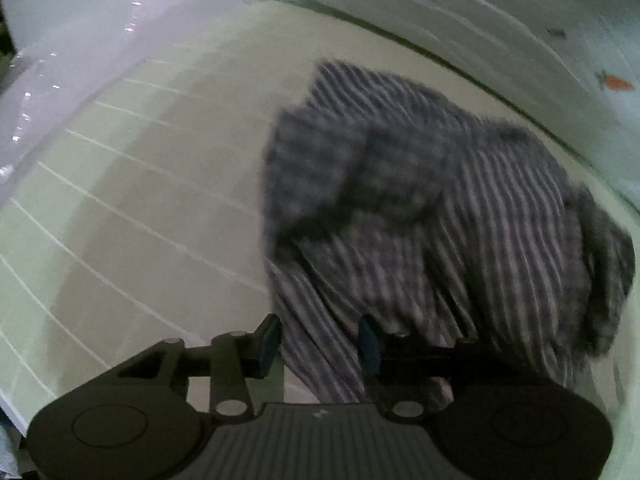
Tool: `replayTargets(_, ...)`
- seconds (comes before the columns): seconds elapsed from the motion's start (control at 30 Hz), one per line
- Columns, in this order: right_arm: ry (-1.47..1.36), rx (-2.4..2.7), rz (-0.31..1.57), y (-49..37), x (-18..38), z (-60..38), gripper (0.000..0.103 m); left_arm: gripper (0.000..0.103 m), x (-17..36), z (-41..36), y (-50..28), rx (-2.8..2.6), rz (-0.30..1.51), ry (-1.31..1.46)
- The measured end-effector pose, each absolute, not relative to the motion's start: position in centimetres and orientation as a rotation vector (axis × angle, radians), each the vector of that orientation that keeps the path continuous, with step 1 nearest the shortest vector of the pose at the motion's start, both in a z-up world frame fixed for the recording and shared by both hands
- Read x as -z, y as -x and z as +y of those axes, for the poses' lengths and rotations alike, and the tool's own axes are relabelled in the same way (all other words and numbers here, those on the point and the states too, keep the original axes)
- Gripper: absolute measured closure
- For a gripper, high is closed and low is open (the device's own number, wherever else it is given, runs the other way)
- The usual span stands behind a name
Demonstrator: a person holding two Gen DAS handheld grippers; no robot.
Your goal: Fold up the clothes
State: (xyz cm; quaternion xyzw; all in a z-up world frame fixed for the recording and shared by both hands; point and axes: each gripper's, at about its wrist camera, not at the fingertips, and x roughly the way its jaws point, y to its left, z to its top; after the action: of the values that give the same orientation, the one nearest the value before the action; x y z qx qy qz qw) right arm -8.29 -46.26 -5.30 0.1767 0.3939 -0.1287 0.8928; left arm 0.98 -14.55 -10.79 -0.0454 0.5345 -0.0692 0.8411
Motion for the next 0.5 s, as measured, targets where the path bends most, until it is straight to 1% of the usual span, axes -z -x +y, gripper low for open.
replayTargets(0.1,-0.423,0.157,0.806,6.2,5.0,-44.9,0.001,0.06,11.1,-15.7,-0.3,0.157,1.113,0.045)
replayTargets(0.13,-0.437,0.127,0.806,5.6,5.1,-44.4,0.002,0.063,11.1,-15.7,-0.2,0.153,1.109,0.043)
replayTargets(0.17,-0.446,0.101,0.812,5.0,5.2,-43.9,0.003,0.068,11.2,-15.6,-0.4,0.144,1.108,0.046)
replayTargets(0.2,-0.445,0.079,0.828,4.4,5.5,-43.4,0.01,0.083,11.2,-15.4,-0.5,0.134,1.107,0.049)
replayTargets(0.23,-0.435,0.057,0.846,3.9,5.8,-42.9,0.016,0.092,11.2,-15.3,-0.7,0.124,1.106,0.052)
replayTargets(0.27,-0.413,0.04,0.864,3.5,6.1,-42.5,0.041,0.094,11.2,-15.1,-0.9,0.116,1.106,0.06)
replayTargets(0.3,-0.385,0.03,0.882,3.2,6.5,-42.3,0.074,0.098,11.3,-14.8,-1.0,0.111,1.109,0.082)
replayTargets(0.33,-0.363,0.031,0.89,3.1,6.7,-42.3,0.087,0.1,11.3,-14.4,-1.2,0.106,1.112,0.101)
replayTargets(0.37,-0.355,0.039,0.876,3.5,6.6,-42.7,0.096,0.1,11.3,-14.3,-1.3,0.102,1.111,0.108)
replayTargets(0.5,-0.332,0.139,0.773,6.2,4.8,-46.0,0.099,0.101,11.5,-14.3,-1.5,0.081,1.095,0.071)
